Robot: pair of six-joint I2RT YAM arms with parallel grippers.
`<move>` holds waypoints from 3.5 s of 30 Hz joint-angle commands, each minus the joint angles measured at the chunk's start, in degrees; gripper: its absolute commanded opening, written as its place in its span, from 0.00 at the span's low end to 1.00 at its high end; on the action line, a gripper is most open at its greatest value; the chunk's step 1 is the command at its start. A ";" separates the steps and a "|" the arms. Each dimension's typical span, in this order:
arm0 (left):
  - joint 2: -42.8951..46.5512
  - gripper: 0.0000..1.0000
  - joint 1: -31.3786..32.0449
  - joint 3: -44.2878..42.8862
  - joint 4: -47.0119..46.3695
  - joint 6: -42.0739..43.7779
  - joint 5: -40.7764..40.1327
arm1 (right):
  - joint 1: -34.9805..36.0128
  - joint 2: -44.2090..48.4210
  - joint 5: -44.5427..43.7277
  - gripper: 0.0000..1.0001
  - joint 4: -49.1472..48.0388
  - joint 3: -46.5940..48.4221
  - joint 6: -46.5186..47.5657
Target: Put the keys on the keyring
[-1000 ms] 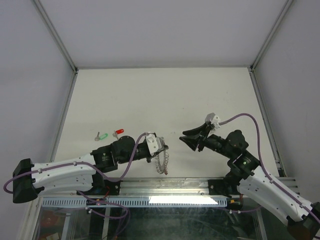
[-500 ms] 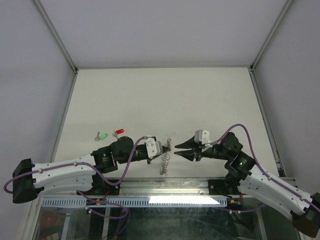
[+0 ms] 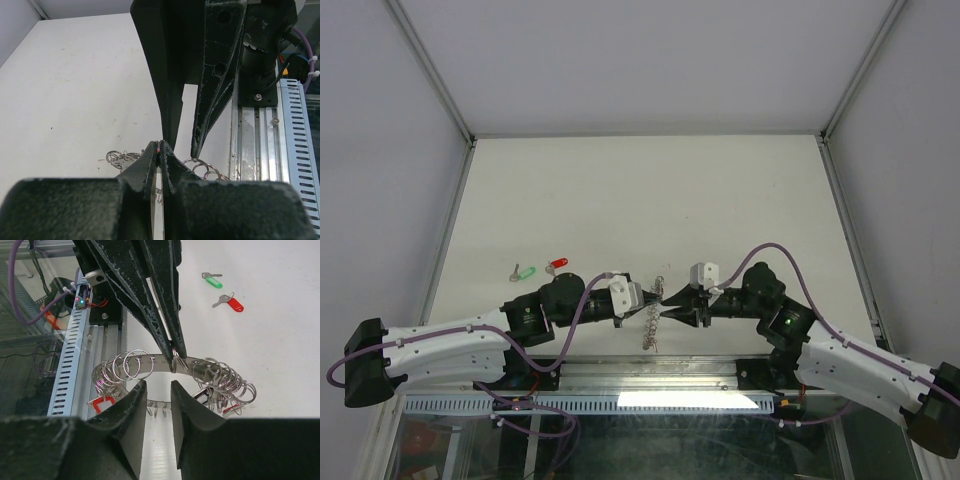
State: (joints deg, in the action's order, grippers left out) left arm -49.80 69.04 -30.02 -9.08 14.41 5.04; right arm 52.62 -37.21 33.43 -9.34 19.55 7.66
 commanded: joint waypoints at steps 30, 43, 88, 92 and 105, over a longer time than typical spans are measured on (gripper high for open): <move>0.72 0.00 0.39 -0.60 -5.01 0.48 4.50 | 2.05 1.75 -4.22 0.23 -5.97 1.89 -0.63; 0.13 0.00 0.31 -0.91 -4.99 0.79 4.89 | 2.05 2.01 -4.54 0.23 -4.85 2.48 -0.68; 2.27 0.37 0.38 -0.15 -8.68 -2.92 6.46 | 2.22 4.61 -1.79 0.00 -9.60 1.54 -2.38; 3.65 0.47 0.35 0.22 -8.82 -3.63 6.74 | 2.22 4.88 -2.70 0.00 -9.57 1.60 -1.55; 8.49 0.44 0.33 1.29 -6.88 -4.55 8.84 | 2.22 7.66 -6.02 0.00 -6.61 2.23 3.39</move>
State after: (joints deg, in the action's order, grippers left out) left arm -42.63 69.04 -28.49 -14.61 10.68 12.10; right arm 54.78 -31.05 29.12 -12.43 19.57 8.16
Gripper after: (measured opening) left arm 0.453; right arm 0.008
